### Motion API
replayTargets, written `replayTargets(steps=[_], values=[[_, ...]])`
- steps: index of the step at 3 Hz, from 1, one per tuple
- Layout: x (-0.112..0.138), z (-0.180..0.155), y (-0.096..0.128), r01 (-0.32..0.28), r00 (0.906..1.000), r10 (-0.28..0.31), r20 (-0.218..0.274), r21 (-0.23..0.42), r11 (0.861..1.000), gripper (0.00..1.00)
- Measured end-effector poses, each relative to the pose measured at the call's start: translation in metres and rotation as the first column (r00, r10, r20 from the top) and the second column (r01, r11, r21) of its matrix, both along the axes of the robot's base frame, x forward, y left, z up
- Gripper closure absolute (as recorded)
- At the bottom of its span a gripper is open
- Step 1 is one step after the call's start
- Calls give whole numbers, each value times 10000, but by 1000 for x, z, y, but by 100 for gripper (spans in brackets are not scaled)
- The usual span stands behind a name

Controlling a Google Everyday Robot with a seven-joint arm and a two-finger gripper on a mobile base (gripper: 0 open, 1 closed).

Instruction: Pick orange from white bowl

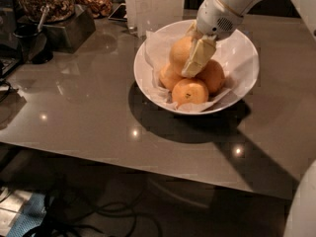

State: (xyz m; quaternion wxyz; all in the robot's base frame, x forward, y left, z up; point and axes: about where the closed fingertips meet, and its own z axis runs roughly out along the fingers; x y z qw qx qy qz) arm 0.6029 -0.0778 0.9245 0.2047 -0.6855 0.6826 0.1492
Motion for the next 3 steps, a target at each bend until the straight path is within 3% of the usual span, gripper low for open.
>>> replayTargets(steps=[1,3], values=[[0,0,0,0,10000,0,1,3,10000,100],[4,0,-4,-164,9997,139,225,1174,9930,100]])
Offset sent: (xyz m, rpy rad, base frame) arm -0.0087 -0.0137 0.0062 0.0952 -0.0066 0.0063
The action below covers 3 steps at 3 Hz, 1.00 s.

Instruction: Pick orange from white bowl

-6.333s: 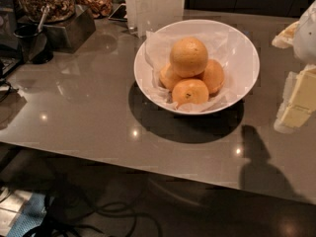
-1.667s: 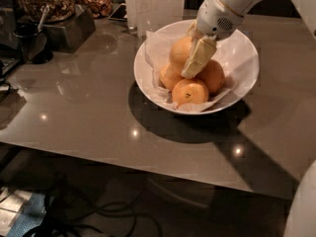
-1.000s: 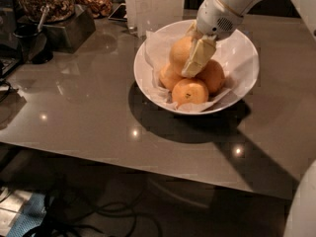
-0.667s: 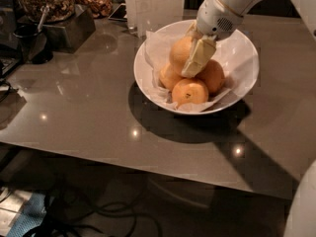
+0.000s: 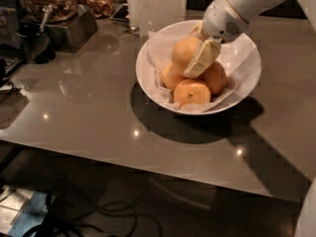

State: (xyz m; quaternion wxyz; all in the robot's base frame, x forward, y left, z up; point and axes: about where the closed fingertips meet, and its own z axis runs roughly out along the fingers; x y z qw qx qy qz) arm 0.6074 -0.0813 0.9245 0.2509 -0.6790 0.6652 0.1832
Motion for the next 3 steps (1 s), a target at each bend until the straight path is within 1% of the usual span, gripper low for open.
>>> replayTargets(steps=[1,2,3], values=[[0,0,0,-11,10000,11,-13,24,10000,100],[-8,0,-11,45,10000,-35,-91,1093,9940,100],[-12,6,-9,4,10000,-5,14,1053,9944,100]])
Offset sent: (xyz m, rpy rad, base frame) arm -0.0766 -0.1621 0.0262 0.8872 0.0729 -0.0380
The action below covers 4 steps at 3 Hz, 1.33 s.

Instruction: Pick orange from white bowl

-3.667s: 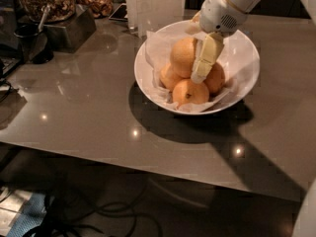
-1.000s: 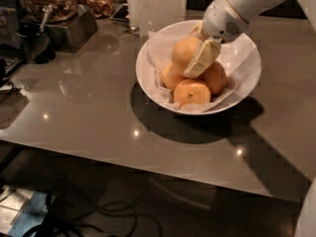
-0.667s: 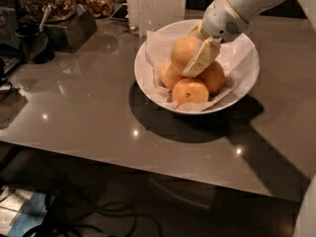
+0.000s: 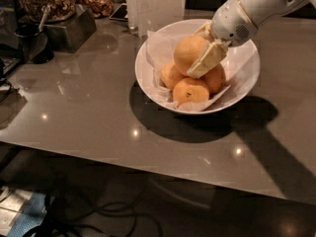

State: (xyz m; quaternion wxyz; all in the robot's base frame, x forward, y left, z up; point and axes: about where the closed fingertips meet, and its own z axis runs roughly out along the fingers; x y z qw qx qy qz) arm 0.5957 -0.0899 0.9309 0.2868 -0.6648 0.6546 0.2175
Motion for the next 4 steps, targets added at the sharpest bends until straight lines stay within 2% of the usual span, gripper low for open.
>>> replayTargets(steps=[1,2,3,4], values=[[-24,27,-2,-13,9982,16,593,-55,10000,100],[-61,57,-10,171,9908,-193,1336,174,9997,100],[-95,59,-20,269,9891,-394,1420,887,9957,100],[-118,47,-28,306,9922,-526,1131,1878,9817,100]])
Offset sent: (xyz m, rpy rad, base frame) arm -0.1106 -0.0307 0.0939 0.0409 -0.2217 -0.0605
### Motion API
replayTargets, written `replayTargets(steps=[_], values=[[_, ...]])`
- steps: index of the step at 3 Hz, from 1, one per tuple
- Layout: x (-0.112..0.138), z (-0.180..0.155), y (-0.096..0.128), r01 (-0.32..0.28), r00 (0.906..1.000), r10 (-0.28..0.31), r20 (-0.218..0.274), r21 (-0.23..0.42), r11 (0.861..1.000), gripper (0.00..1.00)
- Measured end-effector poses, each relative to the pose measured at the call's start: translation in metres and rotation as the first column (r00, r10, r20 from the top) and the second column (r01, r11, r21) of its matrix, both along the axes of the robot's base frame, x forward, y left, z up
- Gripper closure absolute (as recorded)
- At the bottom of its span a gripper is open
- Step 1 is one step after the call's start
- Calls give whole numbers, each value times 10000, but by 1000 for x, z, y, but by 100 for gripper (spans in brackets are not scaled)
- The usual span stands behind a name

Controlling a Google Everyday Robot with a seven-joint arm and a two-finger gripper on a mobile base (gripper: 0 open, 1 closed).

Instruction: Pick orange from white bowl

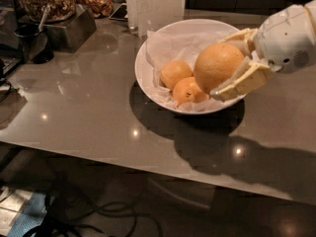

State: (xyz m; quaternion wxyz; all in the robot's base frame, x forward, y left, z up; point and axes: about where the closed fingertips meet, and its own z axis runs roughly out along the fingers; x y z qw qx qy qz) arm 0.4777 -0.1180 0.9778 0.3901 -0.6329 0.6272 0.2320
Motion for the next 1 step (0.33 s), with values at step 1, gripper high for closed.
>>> replayTargets(steps=[1], values=[[-5,1,-3,67,10000,-67,-42,164,9998,100]])
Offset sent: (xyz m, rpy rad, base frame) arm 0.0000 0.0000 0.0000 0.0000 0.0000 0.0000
